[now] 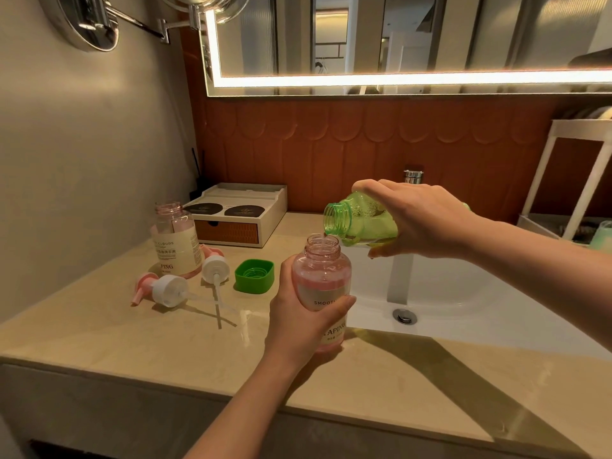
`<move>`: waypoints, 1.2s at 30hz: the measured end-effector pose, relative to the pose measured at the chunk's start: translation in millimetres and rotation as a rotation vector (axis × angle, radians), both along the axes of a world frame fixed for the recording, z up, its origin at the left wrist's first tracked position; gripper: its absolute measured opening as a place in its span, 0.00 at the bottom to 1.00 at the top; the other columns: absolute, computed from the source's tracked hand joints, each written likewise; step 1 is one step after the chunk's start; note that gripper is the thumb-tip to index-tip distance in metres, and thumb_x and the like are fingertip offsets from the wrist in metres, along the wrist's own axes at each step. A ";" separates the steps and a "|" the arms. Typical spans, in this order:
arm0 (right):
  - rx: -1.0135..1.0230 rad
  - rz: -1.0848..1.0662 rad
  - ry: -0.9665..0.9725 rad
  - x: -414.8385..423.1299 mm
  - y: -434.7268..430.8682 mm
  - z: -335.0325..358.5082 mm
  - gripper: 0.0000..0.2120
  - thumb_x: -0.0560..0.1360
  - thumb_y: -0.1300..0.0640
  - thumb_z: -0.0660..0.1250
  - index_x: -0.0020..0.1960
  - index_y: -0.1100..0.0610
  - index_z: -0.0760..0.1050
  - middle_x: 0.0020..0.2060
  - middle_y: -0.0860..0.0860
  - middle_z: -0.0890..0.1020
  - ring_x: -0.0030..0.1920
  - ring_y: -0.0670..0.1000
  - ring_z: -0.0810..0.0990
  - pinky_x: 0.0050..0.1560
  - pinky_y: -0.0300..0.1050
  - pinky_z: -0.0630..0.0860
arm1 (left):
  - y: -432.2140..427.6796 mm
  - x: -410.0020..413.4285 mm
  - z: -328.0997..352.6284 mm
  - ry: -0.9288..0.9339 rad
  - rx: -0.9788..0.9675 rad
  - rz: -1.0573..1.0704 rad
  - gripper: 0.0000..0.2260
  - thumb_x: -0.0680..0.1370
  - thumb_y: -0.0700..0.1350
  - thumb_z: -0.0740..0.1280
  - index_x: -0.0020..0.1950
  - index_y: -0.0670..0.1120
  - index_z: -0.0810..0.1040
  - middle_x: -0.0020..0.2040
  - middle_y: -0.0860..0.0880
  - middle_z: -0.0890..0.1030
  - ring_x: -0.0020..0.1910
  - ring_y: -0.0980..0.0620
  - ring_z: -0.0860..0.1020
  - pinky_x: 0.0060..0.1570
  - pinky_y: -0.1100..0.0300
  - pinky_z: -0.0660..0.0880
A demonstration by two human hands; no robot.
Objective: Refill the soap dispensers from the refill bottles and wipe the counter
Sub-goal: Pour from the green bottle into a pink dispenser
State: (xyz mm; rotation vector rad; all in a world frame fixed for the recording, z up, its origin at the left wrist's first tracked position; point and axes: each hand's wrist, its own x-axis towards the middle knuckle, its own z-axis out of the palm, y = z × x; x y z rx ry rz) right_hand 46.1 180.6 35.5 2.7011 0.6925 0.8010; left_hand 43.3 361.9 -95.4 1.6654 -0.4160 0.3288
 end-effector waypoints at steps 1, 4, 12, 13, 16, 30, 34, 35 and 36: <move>0.017 -0.005 0.009 -0.3 0.5 -0.9 0.45 0.64 0.41 0.73 0.73 0.52 0.55 0.62 0.51 0.75 0.55 0.54 0.77 0.44 0.45 0.75 | 0.0 -0.1 0.2 0.001 -0.001 0.000 0.33 0.64 0.46 0.77 0.61 0.60 0.61 0.54 0.63 0.73 0.52 0.62 0.74 0.42 0.71 0.75; 0.080 -0.008 0.050 -0.1 1.4 -5.1 0.45 0.65 0.42 0.73 0.73 0.51 0.55 0.63 0.50 0.74 0.55 0.53 0.76 0.44 0.43 0.75 | 0.1 0.2 0.0 0.003 0.000 -0.001 0.33 0.64 0.47 0.77 0.61 0.60 0.61 0.54 0.63 0.73 0.53 0.61 0.75 0.44 0.69 0.75; 0.454 0.040 0.182 0.4 0.5 -18.0 0.43 0.61 0.44 0.76 0.69 0.49 0.59 0.60 0.50 0.76 0.55 0.51 0.76 0.52 0.49 0.77 | 0.2 0.2 -1.1 0.003 0.006 0.003 0.34 0.64 0.47 0.77 0.63 0.58 0.62 0.56 0.60 0.74 0.55 0.59 0.75 0.46 0.68 0.76; 0.526 0.060 0.210 1.1 0.3 -21.3 0.42 0.61 0.44 0.76 0.68 0.49 0.59 0.58 0.50 0.77 0.55 0.51 0.76 0.52 0.52 0.77 | 0.2 -0.1 -0.6 0.004 0.004 0.002 0.34 0.64 0.47 0.77 0.63 0.58 0.62 0.56 0.61 0.74 0.54 0.60 0.75 0.46 0.68 0.76; 0.703 0.102 0.257 4.3 1.6 -32.5 0.40 0.60 0.45 0.77 0.65 0.50 0.62 0.53 0.49 0.77 0.52 0.51 0.77 0.49 0.48 0.77 | 0.5 -0.7 -0.5 0.001 0.001 0.009 0.33 0.63 0.47 0.77 0.61 0.60 0.63 0.55 0.62 0.74 0.54 0.62 0.75 0.46 0.67 0.76; 1.172 0.182 0.214 10.9 45.2 -51.4 0.33 0.65 0.49 0.76 0.62 0.54 0.62 0.46 0.38 0.73 0.47 0.35 0.73 0.44 0.31 0.70 | 26.3 -15.4 2.3 -0.004 0.031 0.082 0.31 0.63 0.46 0.78 0.59 0.60 0.65 0.55 0.61 0.75 0.54 0.61 0.75 0.50 0.62 0.75; 1.278 0.198 0.195 16.2 62.5 -52.0 0.32 0.66 0.51 0.76 0.62 0.54 0.62 0.48 0.41 0.74 0.46 0.37 0.75 0.44 0.31 0.71 | 56.7 -19.5 0.5 -0.001 0.035 0.138 0.33 0.63 0.46 0.78 0.61 0.59 0.65 0.57 0.58 0.76 0.56 0.57 0.76 0.53 0.58 0.76; 1.299 0.197 0.185 17.4 66.5 -52.5 0.32 0.66 0.51 0.76 0.62 0.55 0.62 0.50 0.43 0.75 0.48 0.40 0.75 0.48 0.35 0.72 | 64.6 -20.3 0.5 -0.003 0.040 0.153 0.33 0.63 0.46 0.78 0.61 0.59 0.65 0.57 0.58 0.76 0.56 0.57 0.76 0.54 0.57 0.76; 1.319 0.200 0.181 19.1 72.5 -53.0 0.33 0.66 0.51 0.76 0.63 0.55 0.61 0.51 0.45 0.75 0.50 0.44 0.76 0.50 0.40 0.73 | 74.4 -21.5 0.7 -0.004 0.044 0.173 0.34 0.63 0.46 0.78 0.62 0.59 0.65 0.58 0.57 0.75 0.57 0.56 0.75 0.55 0.57 0.75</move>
